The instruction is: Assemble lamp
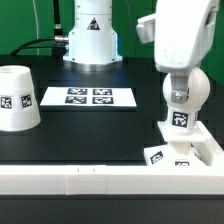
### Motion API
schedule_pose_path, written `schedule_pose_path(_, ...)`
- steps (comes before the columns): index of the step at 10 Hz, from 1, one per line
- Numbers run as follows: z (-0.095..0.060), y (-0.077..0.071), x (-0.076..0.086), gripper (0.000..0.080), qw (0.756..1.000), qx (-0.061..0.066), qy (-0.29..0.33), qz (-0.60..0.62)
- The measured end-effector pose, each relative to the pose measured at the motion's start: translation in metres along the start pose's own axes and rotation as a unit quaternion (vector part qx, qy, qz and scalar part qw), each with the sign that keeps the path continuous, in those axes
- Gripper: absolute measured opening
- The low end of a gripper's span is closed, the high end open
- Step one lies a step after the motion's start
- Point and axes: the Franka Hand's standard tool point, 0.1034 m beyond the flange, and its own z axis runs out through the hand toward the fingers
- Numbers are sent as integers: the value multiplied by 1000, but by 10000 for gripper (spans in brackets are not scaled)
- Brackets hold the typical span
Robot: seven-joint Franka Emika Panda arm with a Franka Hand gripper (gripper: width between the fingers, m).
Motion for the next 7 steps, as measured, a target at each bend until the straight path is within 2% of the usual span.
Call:
schedule_pose_path(4,0,1,-1,579,992,0,0,123)
schedule_pose_path(7,-1,1,0,579,974,0,1,227)
